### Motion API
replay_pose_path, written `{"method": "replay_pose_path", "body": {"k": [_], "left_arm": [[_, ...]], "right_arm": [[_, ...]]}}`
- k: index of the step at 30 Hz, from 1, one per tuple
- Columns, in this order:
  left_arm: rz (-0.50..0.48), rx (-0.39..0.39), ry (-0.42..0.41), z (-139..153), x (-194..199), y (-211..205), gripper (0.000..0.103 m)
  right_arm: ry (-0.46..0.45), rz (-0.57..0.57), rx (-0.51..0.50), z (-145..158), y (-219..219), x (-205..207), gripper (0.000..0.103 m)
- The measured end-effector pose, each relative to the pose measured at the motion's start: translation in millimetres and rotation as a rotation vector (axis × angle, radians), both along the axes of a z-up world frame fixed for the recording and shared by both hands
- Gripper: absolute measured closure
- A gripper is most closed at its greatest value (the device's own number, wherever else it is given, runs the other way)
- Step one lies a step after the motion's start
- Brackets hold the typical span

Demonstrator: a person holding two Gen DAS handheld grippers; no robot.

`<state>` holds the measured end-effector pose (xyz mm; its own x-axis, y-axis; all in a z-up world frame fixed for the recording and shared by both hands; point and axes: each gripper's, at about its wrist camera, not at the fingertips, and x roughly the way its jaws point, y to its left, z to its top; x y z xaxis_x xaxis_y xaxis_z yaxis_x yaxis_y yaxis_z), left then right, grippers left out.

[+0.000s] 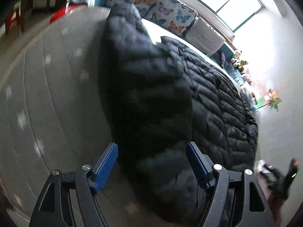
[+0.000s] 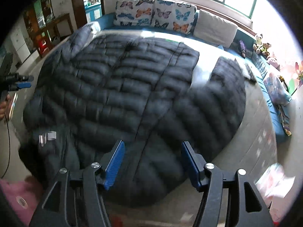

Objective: Fold large clothes

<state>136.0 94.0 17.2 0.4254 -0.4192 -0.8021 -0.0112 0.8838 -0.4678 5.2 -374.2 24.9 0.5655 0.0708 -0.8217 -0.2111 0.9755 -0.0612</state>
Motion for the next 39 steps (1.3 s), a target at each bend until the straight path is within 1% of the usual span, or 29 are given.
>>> {"method": "replay_pose_path", "body": {"k": [1, 3, 6, 8, 9, 11, 12, 14, 16, 17, 18, 20, 21, 22, 24, 26, 27, 28, 29, 32, 33, 35, 36, 38, 39], "left_arm": [[-0.003, -0.029, 0.007, -6, -11, -2, 0.024], [-0.011, -0.068, 0.014, -16, -26, -5, 0.024], [-0.01, -0.11, 0.027, -26, -42, -11, 0.024], [-0.006, -0.097, 0.04, -33, -46, -16, 0.024], [0.0, -0.086, 0.036, -35, -50, -17, 0.024], [0.011, -0.083, 0.037, -40, -52, -20, 0.024], [0.012, -0.094, 0.039, -42, -55, -19, 0.024], [0.009, -0.092, 0.021, -43, -60, -19, 0.024], [-0.008, -0.07, 0.004, -44, -59, -23, 0.024], [-0.018, -0.055, 0.0, -43, -60, -24, 0.024], [-0.022, -0.039, 0.005, -42, -61, -25, 0.024], [-0.015, -0.057, 0.019, -35, -58, -21, 0.024], [-0.008, -0.072, 0.011, -28, -51, -19, 0.024], [0.005, -0.079, -0.013, -19, -46, -15, 0.024], [0.022, -0.075, -0.096, 3, -38, -6, 0.025], [0.027, -0.065, -0.146, 19, -27, -1, 0.026], [0.023, -0.065, -0.168, 26, -19, 0, 0.026], [0.009, -0.07, -0.195, 33, -8, 1, 0.029], [-0.005, -0.07, -0.22, 38, 2, 0, 0.034], [-0.053, -0.052, -0.27, 47, 37, -7, 0.037], [-0.067, -0.045, -0.271, 47, 48, -13, 0.038], [-0.084, -0.044, -0.24, 40, 75, -19, 0.04], [-0.095, -0.067, -0.216, 32, 91, -20, 0.04], [-0.097, -0.087, -0.174, 18, 116, -22, 0.04], [-0.096, -0.097, -0.165, 14, 123, -24, 0.04]], "right_arm": [[0.002, 0.01, 0.002, -7, 6, -8, 0.036], [0.001, 0.066, 0.032, -18, 24, -23, 0.036], [-0.035, 0.149, 0.088, -18, 51, -35, 0.036], [-0.077, 0.215, 0.097, -13, 69, -40, 0.036], [-0.107, 0.254, 0.081, -10, 81, -40, 0.036], [-0.154, 0.289, 0.064, -10, 97, -36, 0.036], [-0.146, 0.295, 0.081, -14, 103, -32, 0.036], [-0.086, 0.315, 0.12, -33, 113, -22, 0.035], [-0.008, 0.321, 0.127, -58, 122, -15, 0.035], [0.007, 0.316, 0.118, -69, 125, -13, 0.035], [-0.009, 0.318, 0.111, -72, 126, -16, 0.035], [0.0, 0.325, 0.105, -65, 125, -15, 0.035], [0.004, 0.323, 0.107, -58, 125, -13, 0.035], [-0.02, 0.316, 0.116, -48, 122, -12, 0.035], [-0.073, 0.3, 0.122, -36, 113, -11, 0.035], [-0.125, 0.259, 0.132, -25, 104, -3, 0.03], [-0.138, 0.232, 0.131, -25, 100, 2, 0.029], [-0.141, 0.193, 0.134, -28, 93, 10, 0.029], [-0.134, 0.168, 0.144, -32, 89, 16, 0.029], [-0.057, 0.064, 0.214, -55, 74, 40, 0.029], [-0.036, 0.044, 0.239, -63, 71, 45, 0.029], [-0.021, 0.024, 0.26, -72, 69, 49, 0.027], [-0.023, 0.024, 0.261, -72, 68, 48, 0.025], [-0.026, 0.032, 0.251, -72, 72, 48, 0.019], [-0.029, 0.034, 0.242, -72, 75, 48, 0.018]]}}
